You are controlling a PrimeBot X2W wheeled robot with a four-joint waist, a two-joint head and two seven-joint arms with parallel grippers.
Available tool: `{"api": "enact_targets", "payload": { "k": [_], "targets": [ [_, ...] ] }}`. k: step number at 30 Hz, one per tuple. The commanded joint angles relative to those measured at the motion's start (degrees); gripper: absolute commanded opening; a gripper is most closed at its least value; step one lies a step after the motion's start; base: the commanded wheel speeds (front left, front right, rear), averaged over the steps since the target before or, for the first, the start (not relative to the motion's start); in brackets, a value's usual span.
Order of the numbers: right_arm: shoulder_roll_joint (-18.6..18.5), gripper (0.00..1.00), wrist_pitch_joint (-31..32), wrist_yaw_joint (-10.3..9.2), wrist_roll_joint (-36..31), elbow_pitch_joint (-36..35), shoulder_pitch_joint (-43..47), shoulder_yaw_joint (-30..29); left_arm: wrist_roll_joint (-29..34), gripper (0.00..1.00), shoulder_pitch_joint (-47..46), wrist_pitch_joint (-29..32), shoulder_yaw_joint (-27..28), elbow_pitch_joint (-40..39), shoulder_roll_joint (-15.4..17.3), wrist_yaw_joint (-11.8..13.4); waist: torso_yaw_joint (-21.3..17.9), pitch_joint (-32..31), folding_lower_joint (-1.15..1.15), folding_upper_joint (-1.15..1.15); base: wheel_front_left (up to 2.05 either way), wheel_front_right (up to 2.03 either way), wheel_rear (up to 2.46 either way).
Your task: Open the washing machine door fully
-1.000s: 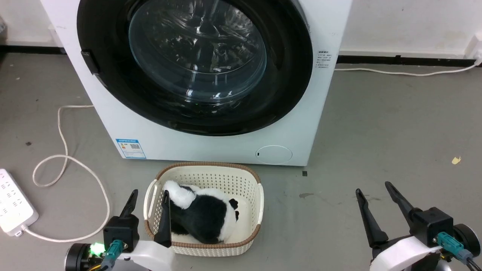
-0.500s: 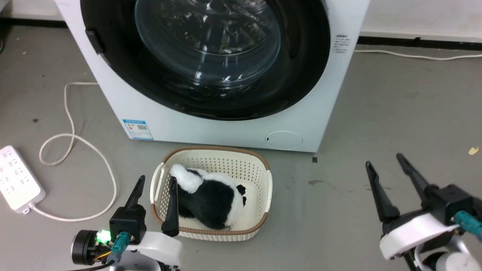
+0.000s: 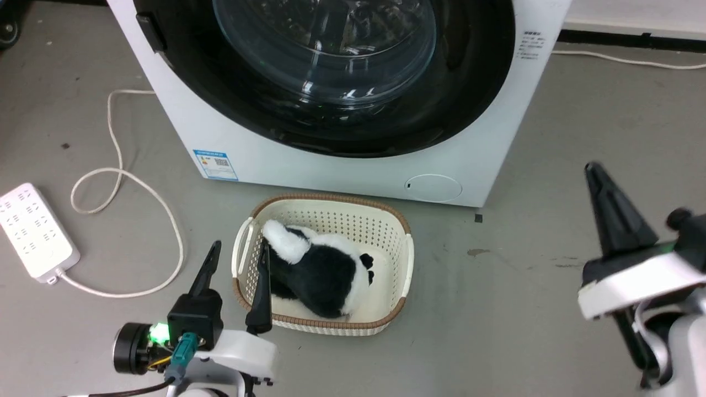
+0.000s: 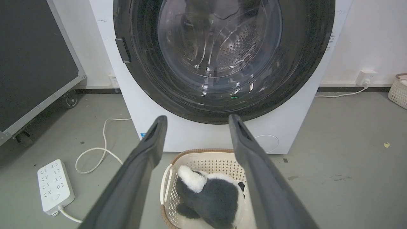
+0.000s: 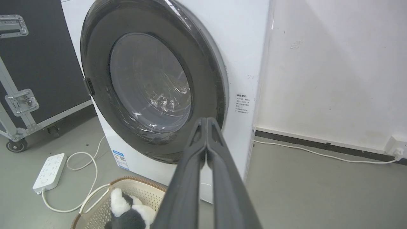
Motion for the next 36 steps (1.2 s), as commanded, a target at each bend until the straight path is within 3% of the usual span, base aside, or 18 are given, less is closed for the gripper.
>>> {"api": "enact_targets", "payload": {
  "k": [1,21,36],
  "targets": [
    [-0.37,0.00,0.25,-0.02,1.57,-0.14,-2.17,-0.57,-0.29,1.00,-1.19,-0.66,-0.30,-0.29,0.06,0.37,0.39,0.42,-0.01,0.00,0.00,0.00,0.00],
    [2.00,0.00,9.74,-0.03,16.20,8.20,-20.46,-8.84,-0.66,1.00,-4.36,-3.06,-2.95,-1.06,0.07,1.85,3.46,6.86,-0.01,0.00,0.00,0.00,0.00],
    [2.90,0.00,21.40,-0.03,25.22,25.01,-38.94,-17.73,-1.24,1.00,-7.17,-4.85,-6.23,-1.03,0.08,3.15,6.33,12.03,-0.01,0.00,0.00,0.00,0.00]
  ]
}}
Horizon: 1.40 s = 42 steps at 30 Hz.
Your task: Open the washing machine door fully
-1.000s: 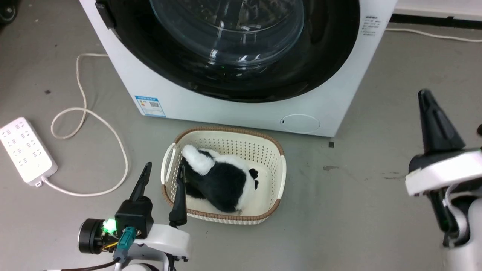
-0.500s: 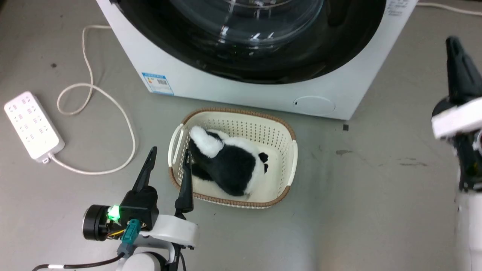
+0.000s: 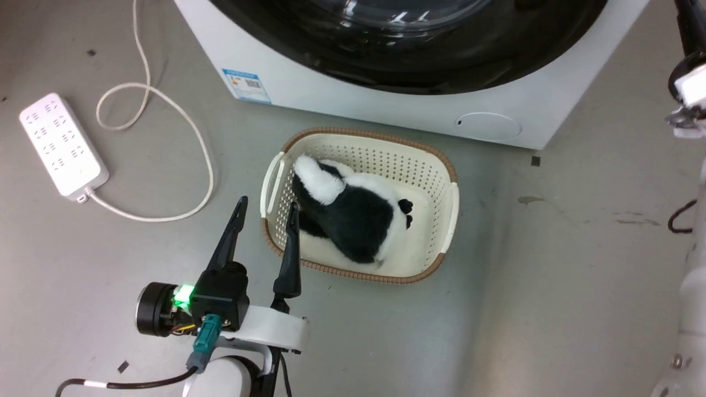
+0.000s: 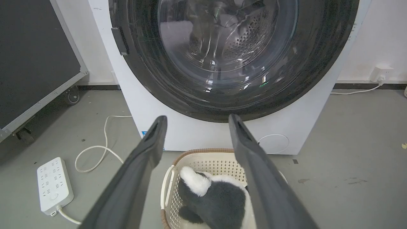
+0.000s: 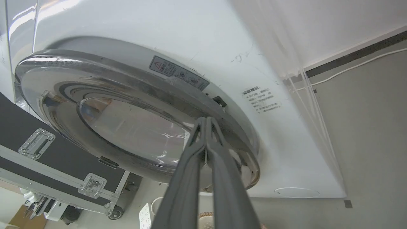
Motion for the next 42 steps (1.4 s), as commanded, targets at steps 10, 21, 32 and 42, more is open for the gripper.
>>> {"api": "enact_targets", "payload": {
  "k": [10,21,32,42],
  "targets": [
    [-2.08,0.00,10.25,-0.02,3.67,14.42,-14.30,-8.57,-0.60,1.00,-2.06,-1.78,-2.15,-0.27,0.09,1.51,2.88,3.70,0.00,0.00,0.00,0.00,0.00],
    [-4.49,0.00,15.61,-0.03,4.33,25.82,-27.51,-16.71,-1.54,1.00,-4.20,-3.09,-4.56,-0.42,0.09,2.74,5.47,7.07,0.00,0.00,0.00,0.00,0.00],
    [-7.26,0.00,24.42,-0.03,3.75,36.37,-32.79,-21.68,-2.32,1.00,-5.49,-4.29,-6.06,0.04,0.10,4.00,7.46,7.20,0.00,0.00,0.00,0.00,0.00],
    [-4.64,0.00,29.87,-0.03,6.54,36.44,-21.25,-23.86,-2.11,1.00,-3.34,-4.84,-4.81,1.70,0.14,3.76,6.05,-1.81,0.00,0.00,0.00,0.00,0.00]
  ]
}}
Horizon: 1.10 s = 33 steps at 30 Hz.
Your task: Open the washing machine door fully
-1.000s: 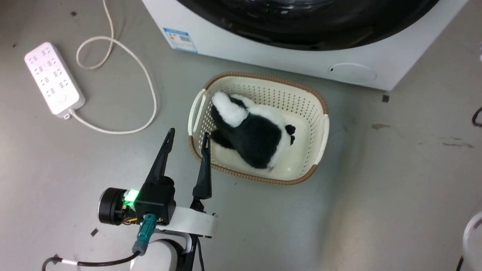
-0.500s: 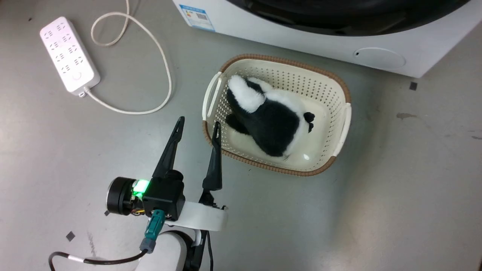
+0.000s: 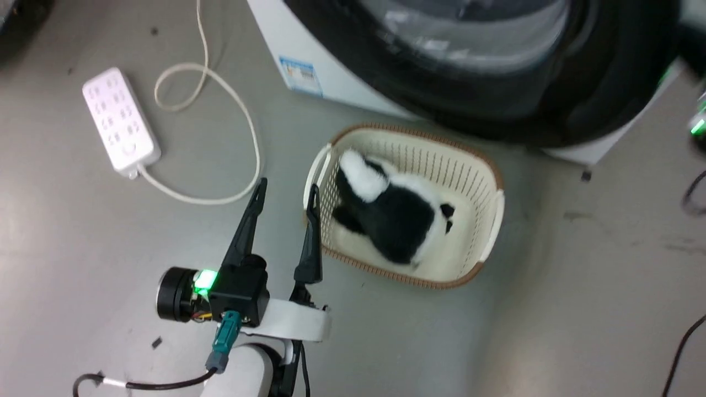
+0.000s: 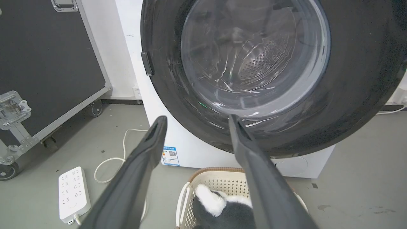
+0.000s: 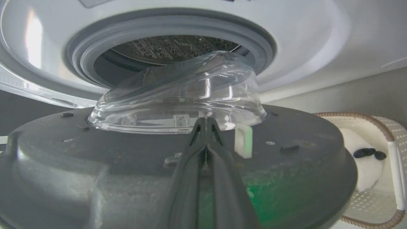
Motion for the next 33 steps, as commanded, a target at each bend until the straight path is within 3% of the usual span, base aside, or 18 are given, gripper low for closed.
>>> {"api": "enact_targets", "payload": {
  "k": [1,7,13,24,33],
  "targets": [
    [1.91,0.00,0.98,0.06,0.79,-0.70,3.24,0.28,0.09,1.00,1.07,-0.32,0.28,0.40,0.11,-0.27,-1.19,-3.95,0.00,0.00,0.00,0.00,0.00],
    [6.73,0.00,4.09,0.06,2.45,-5.07,12.70,2.16,0.37,1.00,4.02,-0.32,0.68,1.78,0.54,-0.99,-3.00,-9.71,0.00,0.00,0.00,0.00,0.00],
    [8.19,0.00,7.91,0.06,7.52,-7.91,19.73,6.33,0.41,1.00,7.01,-0.32,0.72,2.78,0.79,-1.66,-3.16,-13.75,0.00,0.00,0.00,0.00,0.00],
    [8.25,0.00,5.35,0.06,31.14,-7.33,28.76,31.00,-0.36,1.00,10.67,-0.32,1.22,4.22,0.89,-2.83,-1.64,-16.64,0.00,0.00,0.00,0.00,0.00],
    [8.25,0.00,-2.04,0.06,47.38,-14.25,36.86,51.66,-0.61,1.00,12.73,-0.32,1.55,5.01,0.91,-3.55,-0.33,-17.66,0.00,0.00,0.00,0.00,0.00]
  ]
}}
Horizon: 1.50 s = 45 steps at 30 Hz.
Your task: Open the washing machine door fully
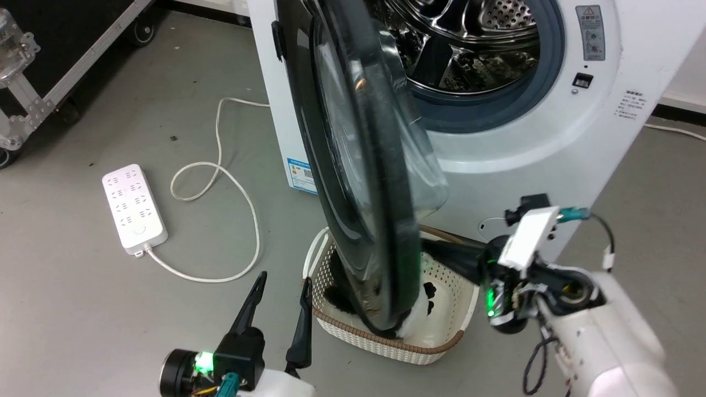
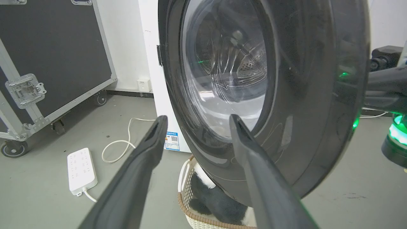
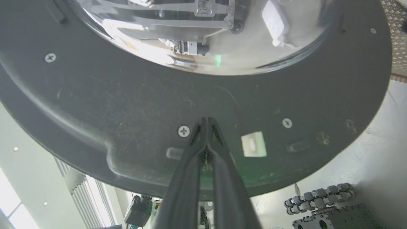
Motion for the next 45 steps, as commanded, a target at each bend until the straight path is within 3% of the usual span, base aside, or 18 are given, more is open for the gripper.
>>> {"api": "enact_targets", "payload": {
  "k": [1,2,5,6,7,15,17,21,22,23,24,25,28,29,35,40,45],
  "targets": [
    [0.23,0.00,-1.79,0.06,1.73,-1.02,1.55,2.39,-0.21,1.00,0.97,-0.29,0.27,0.05,0.34,-0.12,0.10,-0.09,0.01,0.00,0.00,0.00,0.00],
    [0.23,0.00,-4.05,0.06,3.67,-1.86,2.32,5.58,-0.28,1.00,1.29,-0.29,0.48,0.05,0.32,-0.24,0.02,-0.14,0.01,0.00,0.00,0.00,0.00],
    [0.23,0.02,-6.73,0.06,3.41,-2.09,2.35,6.61,-0.45,1.00,1.40,-0.29,0.87,0.06,0.29,-0.30,-0.48,-0.26,0.01,0.00,0.00,0.00,0.00],
    [0.19,0.44,-7.92,0.06,2.94,-2.32,2.29,6.48,-0.56,1.00,1.40,-0.29,1.12,0.05,0.28,-0.26,-0.83,-0.34,0.01,0.00,0.00,0.00,0.00],
    [-0.07,1.00,-9.03,0.06,2.30,-2.85,2.23,6.41,-0.69,1.00,1.38,-0.29,1.40,0.03,0.28,-0.21,-1.26,-0.43,0.01,0.00,0.00,0.00,0.00],
    [-6.54,1.00,-23.54,0.06,-8.98,-15.11,5.30,6.42,-0.98,1.00,0.64,-0.29,2.89,-0.43,0.52,-0.63,-5.15,-1.54,0.01,0.00,0.00,0.00,0.00],
    [-10.91,1.00,-33.03,0.06,-18.04,-22.74,8.55,7.89,-1.09,1.00,0.53,-0.29,3.66,-0.57,0.70,-0.69,-6.97,-2.49,0.01,0.00,0.00,0.00,0.00],
    [-16.90,1.00,-46.74,0.06,-33.31,-28.65,13.45,9.41,-1.42,1.00,1.23,-0.29,5.03,-1.03,1.00,-0.48,-9.57,-3.65,0.01,0.00,0.00,0.00,0.00],
    [-16.90,1.00,-46.74,0.06,-33.31,-28.65,13.45,9.41,-1.42,1.00,1.23,-0.29,5.03,-1.03,1.00,-0.48,-9.57,-3.65,0.01,0.00,0.00,0.00,0.00],
    [-18.30,1.00,-52.90,0.06,-41.45,-29.20,15.92,8.26,-1.62,1.00,1.83,-0.29,5.81,-1.30,1.29,-0.42,-10.91,-4.00,0.01,0.00,0.00,0.00,0.00],
    [-18.30,1.00,-52.90,0.06,-41.45,-29.20,15.92,8.26,-1.62,1.00,1.83,-0.29,5.81,-1.30,1.29,-0.42,-10.91,-4.00,0.01,0.00,0.00,0.00,0.00],
    [-18.59,1.00,-55.36,0.06,-45.52,-29.36,17.20,7.30,-1.71,1.00,2.09,-0.29,6.10,-1.40,1.43,-0.51,-11.46,-4.06,0.01,0.00,0.00,0.00,0.00],
    [-16.05,1.00,-60.45,0.06,-59.12,-31.82,23.22,-0.36,-1.81,1.00,2.97,-0.29,6.78,-1.61,1.77,-0.79,-13.00,-4.46,0.01,0.00,0.00,0.00,0.00],
    [-16.05,1.00,-60.45,0.06,-59.12,-31.82,23.22,-0.36,-1.81,1.00,2.97,-0.29,6.78,-1.61,1.77,-0.79,-13.00,-4.46,0.01,0.00,0.00,0.00,0.00],
    [-8.15,1.00,-61.61,0.06,-77.82,-41.46,34.60,-8.17,-2.18,1.00,4.43,-0.29,7.86,-2.19,1.74,-0.86,-14.75,-4.83,0.01,0.00,0.00,0.00,0.00],
    [-1.89,1.00,-61.77,0.06,-83.42,-45.08,41.77,-10.69,-2.09,1.00,4.92,-0.29,7.72,-1.86,1.68,-1.60,-15.42,-4.94,0.01,0.00,0.00,0.00,0.00],
    [-0.08,1.00,-61.72,0.06,-84.05,-44.48,44.68,-11.02,-2.06,1.00,5.43,-0.29,8.06,-1.34,1.65,-1.93,-16.12,-5.06,0.01,0.00,0.00,0.00,0.00]
  ]
}}
